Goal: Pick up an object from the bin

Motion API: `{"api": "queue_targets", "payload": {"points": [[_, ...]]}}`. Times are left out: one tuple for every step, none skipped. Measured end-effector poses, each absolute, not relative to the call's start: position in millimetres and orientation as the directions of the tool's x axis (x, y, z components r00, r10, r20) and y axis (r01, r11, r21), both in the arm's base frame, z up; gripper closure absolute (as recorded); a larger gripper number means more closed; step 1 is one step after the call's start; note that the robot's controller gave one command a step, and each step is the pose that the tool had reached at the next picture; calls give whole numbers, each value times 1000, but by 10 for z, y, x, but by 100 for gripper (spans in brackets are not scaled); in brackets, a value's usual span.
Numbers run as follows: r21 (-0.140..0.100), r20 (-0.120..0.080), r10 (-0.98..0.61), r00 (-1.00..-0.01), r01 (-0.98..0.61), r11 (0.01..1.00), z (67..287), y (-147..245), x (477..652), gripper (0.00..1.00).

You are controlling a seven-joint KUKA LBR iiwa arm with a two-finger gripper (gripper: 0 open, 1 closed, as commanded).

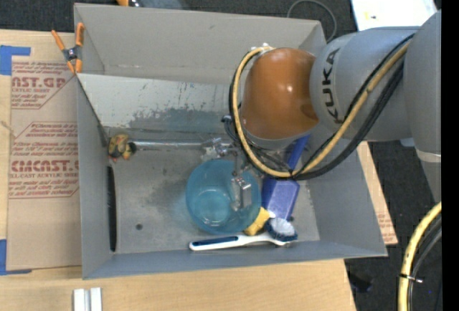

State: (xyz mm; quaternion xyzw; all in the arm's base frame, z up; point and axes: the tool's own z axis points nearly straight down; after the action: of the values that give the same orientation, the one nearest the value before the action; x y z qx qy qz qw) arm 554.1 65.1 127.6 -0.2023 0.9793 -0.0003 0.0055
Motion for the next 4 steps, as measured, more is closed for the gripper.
{"api": "queue_targets", "payload": {"points": [[-4,-13,-649,-761,-649,761,1458,709,5532,0],[-7,-15,-743,-670,-743,670,1242,850,5689,0],[-11,-19,-791,-611,-791,611,973,951,5811,100],[-11,-19,-791,-612,-791,612,975,950,5811,100]]}}
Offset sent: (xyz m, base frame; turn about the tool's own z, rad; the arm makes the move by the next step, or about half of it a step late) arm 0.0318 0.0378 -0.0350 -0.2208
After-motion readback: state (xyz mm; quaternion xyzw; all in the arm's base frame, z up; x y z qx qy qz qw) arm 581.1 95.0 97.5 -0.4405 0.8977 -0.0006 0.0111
